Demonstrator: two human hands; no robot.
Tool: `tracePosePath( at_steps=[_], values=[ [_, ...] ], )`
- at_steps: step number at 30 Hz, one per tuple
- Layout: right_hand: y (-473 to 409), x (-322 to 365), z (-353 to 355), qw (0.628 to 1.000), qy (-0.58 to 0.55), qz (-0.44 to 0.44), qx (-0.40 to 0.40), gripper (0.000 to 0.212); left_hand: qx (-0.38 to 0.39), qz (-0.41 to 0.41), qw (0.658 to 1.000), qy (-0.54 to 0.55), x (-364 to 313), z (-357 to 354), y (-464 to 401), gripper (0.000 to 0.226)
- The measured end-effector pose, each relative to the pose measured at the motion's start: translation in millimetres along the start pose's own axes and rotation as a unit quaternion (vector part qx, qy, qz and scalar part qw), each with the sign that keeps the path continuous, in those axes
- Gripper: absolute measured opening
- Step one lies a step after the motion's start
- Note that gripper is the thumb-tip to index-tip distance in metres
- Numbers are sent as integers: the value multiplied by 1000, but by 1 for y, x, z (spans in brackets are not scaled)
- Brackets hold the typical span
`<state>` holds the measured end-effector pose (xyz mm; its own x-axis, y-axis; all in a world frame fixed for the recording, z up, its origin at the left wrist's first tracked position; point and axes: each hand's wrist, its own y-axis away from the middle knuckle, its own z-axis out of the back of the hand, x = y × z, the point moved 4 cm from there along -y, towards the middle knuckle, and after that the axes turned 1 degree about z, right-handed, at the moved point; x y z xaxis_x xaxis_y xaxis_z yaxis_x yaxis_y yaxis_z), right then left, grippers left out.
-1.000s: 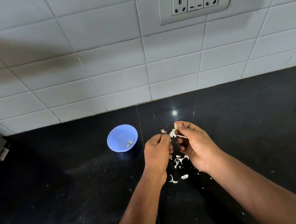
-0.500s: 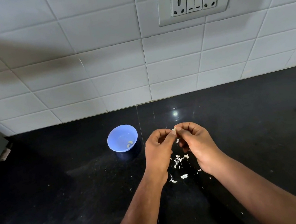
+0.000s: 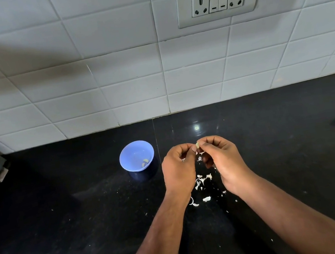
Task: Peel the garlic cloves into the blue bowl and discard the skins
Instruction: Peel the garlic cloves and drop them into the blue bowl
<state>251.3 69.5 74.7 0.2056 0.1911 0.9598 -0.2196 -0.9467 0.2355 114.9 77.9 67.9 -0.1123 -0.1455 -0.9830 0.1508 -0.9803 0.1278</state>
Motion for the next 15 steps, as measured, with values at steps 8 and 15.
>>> tracePosePath(
  at_steps=[8, 15],
  values=[
    [-3, -10, -2, 997, -18, -62, 42, 19, -4, -47, 991, -127, 3, -2, 2, 10],
    [-3, -14, -8, 997, 25, -57, 55, 16, -24, -31, 995, -86, 7, 5, 1, 10]
  ],
)
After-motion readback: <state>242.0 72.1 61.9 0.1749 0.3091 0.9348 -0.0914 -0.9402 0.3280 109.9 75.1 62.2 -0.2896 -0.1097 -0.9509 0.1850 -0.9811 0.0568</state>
